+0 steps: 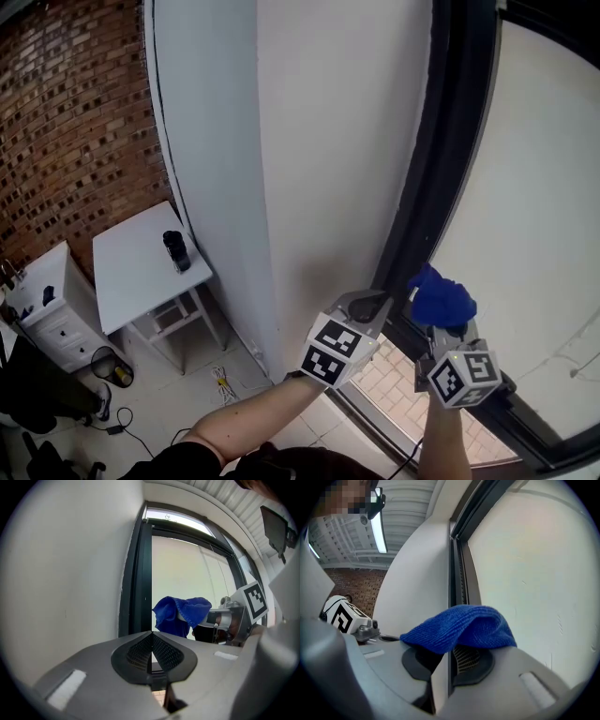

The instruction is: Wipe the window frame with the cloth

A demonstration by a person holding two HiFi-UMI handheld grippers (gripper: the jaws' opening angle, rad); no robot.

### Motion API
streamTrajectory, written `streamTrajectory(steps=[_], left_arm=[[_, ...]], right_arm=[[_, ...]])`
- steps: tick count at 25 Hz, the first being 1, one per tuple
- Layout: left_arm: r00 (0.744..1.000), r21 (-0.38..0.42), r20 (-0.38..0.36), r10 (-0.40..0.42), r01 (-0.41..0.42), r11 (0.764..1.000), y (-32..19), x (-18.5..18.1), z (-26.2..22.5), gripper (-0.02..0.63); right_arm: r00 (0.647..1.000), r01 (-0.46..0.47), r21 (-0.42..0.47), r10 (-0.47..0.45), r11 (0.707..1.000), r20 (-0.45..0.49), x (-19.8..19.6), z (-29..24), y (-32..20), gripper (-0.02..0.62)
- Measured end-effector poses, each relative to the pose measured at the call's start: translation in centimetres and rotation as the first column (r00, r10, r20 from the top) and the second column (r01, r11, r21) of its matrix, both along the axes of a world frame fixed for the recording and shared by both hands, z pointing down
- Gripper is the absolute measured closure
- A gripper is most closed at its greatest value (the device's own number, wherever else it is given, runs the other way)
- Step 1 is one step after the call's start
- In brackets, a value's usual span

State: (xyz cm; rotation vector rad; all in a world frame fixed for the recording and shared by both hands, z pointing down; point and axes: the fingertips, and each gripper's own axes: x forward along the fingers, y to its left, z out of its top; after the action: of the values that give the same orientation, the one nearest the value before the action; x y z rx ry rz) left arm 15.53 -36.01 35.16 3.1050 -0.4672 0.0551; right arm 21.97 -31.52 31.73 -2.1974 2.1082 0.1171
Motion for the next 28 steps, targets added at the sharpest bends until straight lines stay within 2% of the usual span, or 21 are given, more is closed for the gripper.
streamTrajectory(steps=[7, 16, 21, 24, 28], left_arm=[[1.000, 0.005, 0.022, 0.003, -0.004, 1.000, -1.4, 0.3, 0.1, 0.615], [0.999, 0.002, 0.013, 0.032, -0.032, 0.999, -1.8, 1.2, -0.6, 0.615], [0.999, 0.009, 0.014, 0.049, -0.049, 0.999, -2.3, 1.6, -0.6, 0.615], [0.998, 0.005, -0.005, 0.067, -0.067, 0.998, -2.1, 1.5, -1.2, 0.615], [0.995, 0.013, -0.061, 0.083, -0.082, 0.997, -1.4, 1.7, -5.4, 0.615]], right_arm=[[1.000, -0.018, -0.013, 0.017, 1.000, -0.021, -0.5, -1.3, -2.8, 0.541], [0.997, -0.035, -0.047, 0.031, 0.998, -0.065, -0.6, -3.6, -6.4, 0.541], [0.996, -0.037, -0.027, 0.035, 0.999, -0.079, -0.1, -5.1, -7.8, 0.541], [0.993, -0.031, 0.019, 0.033, 0.999, -0.115, -0.1, -8.8, -7.4, 0.541], [0.982, -0.025, 0.065, 0.037, 0.998, -0.184, -0.5, -16.5, -6.7, 0.541]])
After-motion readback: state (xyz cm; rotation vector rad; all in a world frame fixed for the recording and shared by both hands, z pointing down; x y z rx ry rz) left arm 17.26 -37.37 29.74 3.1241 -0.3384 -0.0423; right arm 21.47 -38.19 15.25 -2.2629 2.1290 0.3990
